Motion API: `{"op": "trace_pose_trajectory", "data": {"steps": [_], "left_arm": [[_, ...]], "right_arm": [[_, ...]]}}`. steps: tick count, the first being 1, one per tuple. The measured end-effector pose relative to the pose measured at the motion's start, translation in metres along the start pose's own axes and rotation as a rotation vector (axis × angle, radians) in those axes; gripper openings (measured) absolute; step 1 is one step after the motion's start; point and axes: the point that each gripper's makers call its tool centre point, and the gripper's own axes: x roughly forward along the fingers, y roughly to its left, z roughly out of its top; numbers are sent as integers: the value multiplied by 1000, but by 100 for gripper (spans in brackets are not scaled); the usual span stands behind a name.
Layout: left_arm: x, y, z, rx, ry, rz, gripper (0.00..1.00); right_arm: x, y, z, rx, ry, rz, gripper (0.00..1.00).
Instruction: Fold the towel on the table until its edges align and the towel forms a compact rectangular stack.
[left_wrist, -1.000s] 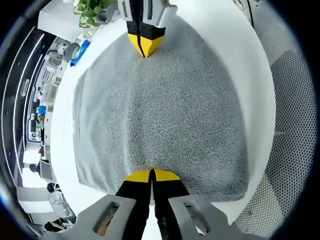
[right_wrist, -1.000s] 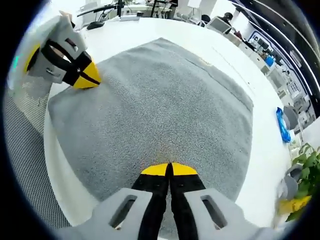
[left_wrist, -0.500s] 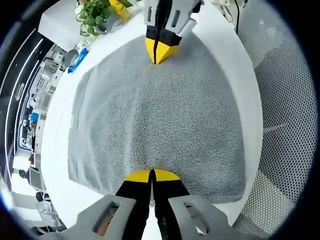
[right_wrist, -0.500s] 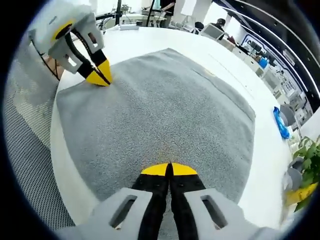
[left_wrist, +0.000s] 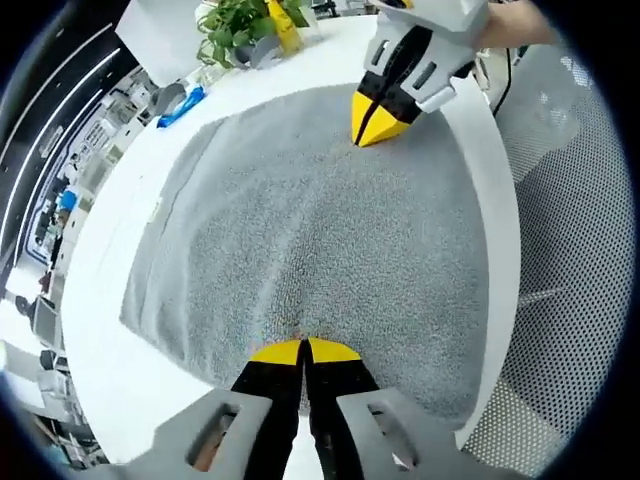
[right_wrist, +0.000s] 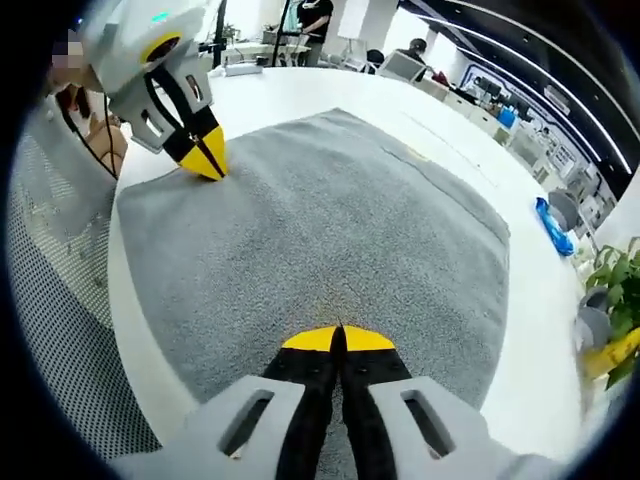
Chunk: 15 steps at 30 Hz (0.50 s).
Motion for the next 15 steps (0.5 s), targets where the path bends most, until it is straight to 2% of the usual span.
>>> {"op": "trace_pose_trajectory", "data": {"steps": [4, 11, 15], "left_arm": [[0, 0, -1, 1, 5, 1, 1], [0, 3, -3, 31, 5, 10, 1], [0, 7, -5, -6, -1, 15, 1]], "right_arm": [[-3, 3, -2, 41, -4, 20, 0], [-4, 11, -2, -14, 4, 23, 0], [-5, 13, -2, -12, -6, 41, 0]]}}
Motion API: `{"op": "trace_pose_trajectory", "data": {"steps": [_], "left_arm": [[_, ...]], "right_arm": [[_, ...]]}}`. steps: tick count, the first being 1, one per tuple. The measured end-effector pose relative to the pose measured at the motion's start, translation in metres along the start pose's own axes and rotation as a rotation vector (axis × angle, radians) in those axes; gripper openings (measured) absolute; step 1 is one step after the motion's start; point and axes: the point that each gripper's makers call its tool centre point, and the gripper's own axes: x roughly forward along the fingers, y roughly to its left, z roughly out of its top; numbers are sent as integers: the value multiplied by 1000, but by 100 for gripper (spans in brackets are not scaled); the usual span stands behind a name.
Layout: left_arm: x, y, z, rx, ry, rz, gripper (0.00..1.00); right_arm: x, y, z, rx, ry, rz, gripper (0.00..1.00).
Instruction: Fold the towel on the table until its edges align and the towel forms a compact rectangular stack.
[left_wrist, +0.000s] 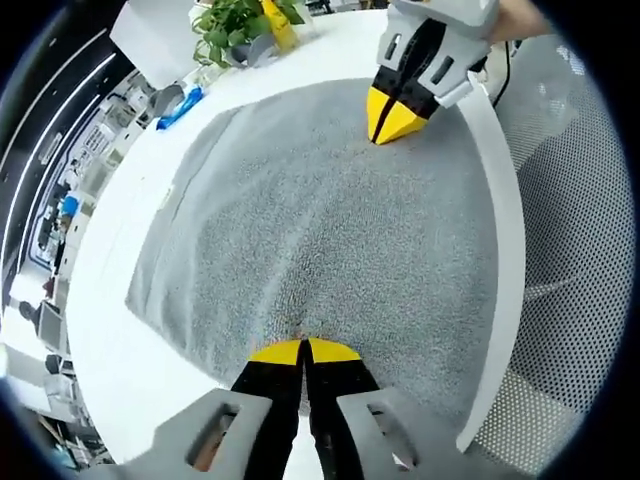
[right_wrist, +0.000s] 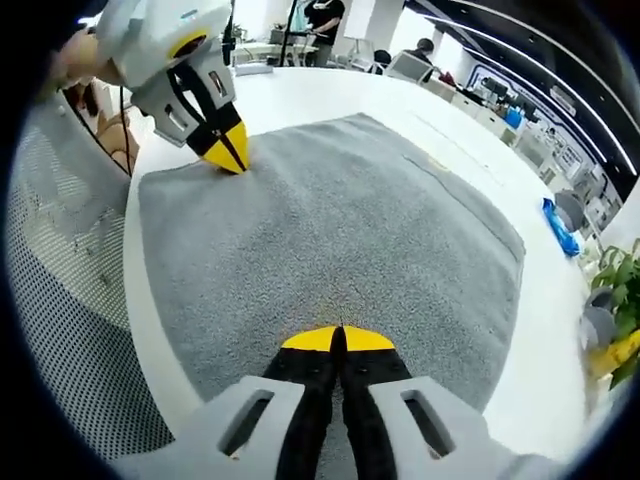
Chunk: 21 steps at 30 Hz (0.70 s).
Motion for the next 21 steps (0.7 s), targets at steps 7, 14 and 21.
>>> {"op": "trace_pose_trajectory", "data": {"steps": [7, 14, 21], "left_arm": [[0, 2, -1, -93, -36, 8, 1], [1, 3, 0, -52, -60, 40, 1], [1, 5, 0, -126, -97, 30, 1]], "right_arm": [[-1, 0, 0, 25, -75, 32, 0], [-2, -1, 0, 90, -139, 56, 0], [-2, 1, 0, 99, -153, 69, 0]]}}
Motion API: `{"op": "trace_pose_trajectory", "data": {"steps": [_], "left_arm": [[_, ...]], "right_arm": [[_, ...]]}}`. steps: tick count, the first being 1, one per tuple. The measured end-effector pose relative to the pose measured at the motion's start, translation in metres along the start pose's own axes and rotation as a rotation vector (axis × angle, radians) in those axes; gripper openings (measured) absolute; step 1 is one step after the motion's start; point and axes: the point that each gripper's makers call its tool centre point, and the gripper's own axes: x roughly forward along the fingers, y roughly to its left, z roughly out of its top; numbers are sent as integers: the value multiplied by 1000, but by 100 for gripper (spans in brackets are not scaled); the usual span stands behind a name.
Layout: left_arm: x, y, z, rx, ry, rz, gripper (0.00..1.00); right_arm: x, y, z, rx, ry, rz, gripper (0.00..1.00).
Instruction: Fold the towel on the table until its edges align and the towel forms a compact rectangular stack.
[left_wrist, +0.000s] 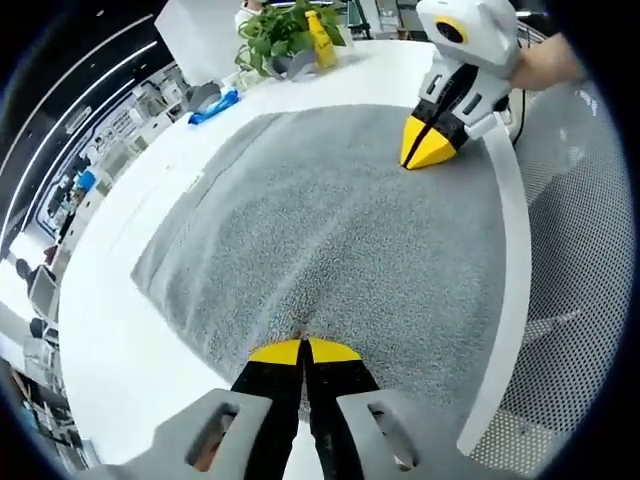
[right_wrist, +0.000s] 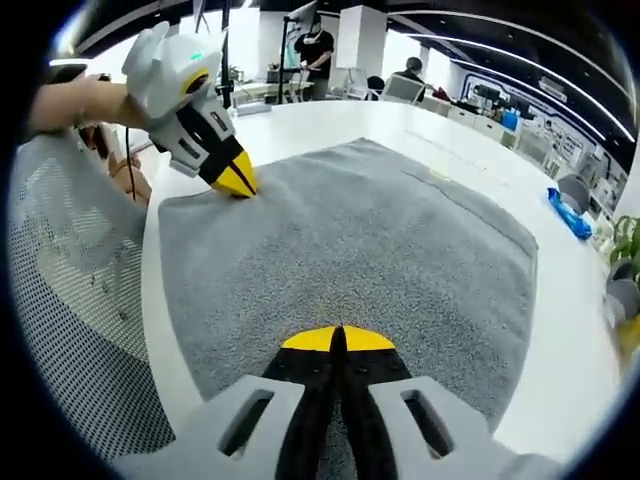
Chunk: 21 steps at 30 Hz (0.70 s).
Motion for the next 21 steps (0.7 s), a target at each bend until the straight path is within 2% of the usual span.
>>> {"op": "trace_pose_trajectory", "data": {"steps": [10, 11, 14, 21], "left_arm": [[1, 3, 1, 20, 2, 4, 1], [2, 8, 2, 99, 11, 32, 1], [5, 9, 3, 160, 40, 58, 1], [8, 16, 6, 152, 30, 80, 1]], "right_arm": [[1, 1, 1, -10, -9, 4, 0], [1, 1, 1, -17, -15, 8, 0], [2, 2, 2, -55, -25, 19, 0], [1, 4, 3, -57, -34, 31, 0]]}}
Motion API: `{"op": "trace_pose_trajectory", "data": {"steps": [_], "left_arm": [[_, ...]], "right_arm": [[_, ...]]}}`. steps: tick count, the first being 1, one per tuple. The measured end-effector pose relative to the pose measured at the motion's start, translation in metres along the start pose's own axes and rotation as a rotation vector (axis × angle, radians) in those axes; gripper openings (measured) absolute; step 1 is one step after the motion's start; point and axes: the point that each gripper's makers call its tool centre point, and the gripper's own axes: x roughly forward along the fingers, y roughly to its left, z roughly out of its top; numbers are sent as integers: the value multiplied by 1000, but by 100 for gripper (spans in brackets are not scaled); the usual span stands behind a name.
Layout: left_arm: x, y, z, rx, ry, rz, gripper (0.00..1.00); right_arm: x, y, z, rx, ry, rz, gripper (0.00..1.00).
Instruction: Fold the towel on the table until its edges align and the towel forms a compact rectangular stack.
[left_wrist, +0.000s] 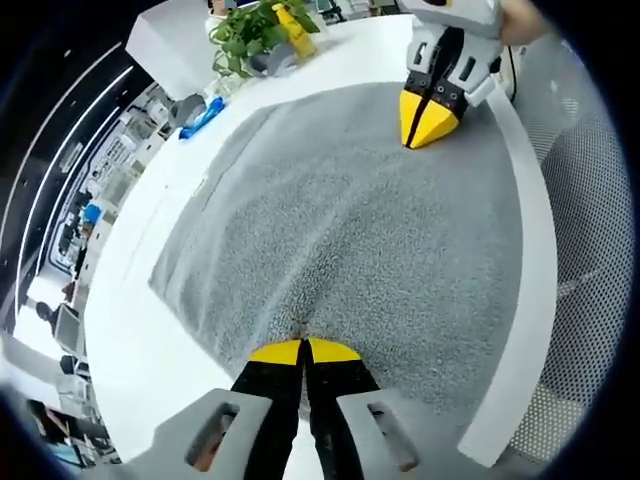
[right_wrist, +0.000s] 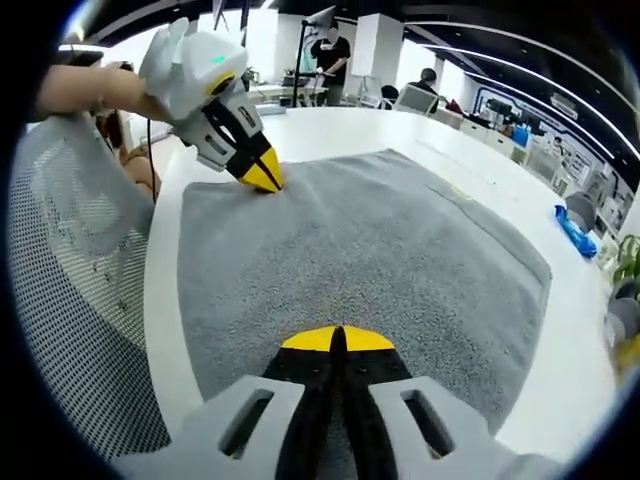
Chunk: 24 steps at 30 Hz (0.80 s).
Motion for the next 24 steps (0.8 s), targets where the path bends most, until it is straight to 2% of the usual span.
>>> {"op": "trace_pose_trajectory", "data": {"steps": [8, 14, 19, 22, 23, 24], "left_arm": [[-1, 1, 0, -61, -17, -5, 1], [-1, 4, -3, -337, -64, -19, 1], [0, 3, -2, -331, -62, -26, 1], [0, 0, 0, -269, -48, -23, 1], [-1, -1, 1, -270, -51, -22, 1], [-1, -1, 0, -308, -60, -16, 1]], "right_arm": [[-1, 1, 0, 8, -13, 13, 0], [-1, 1, 0, 6, -23, 15, 0], [-1, 1, 0, 5, -27, 17, 0], [-2, 1, 0, 6, -25, 21, 0], [-1, 1, 0, 4, -20, 23, 0], [-1, 1, 0, 5, -20, 22, 0]]}}
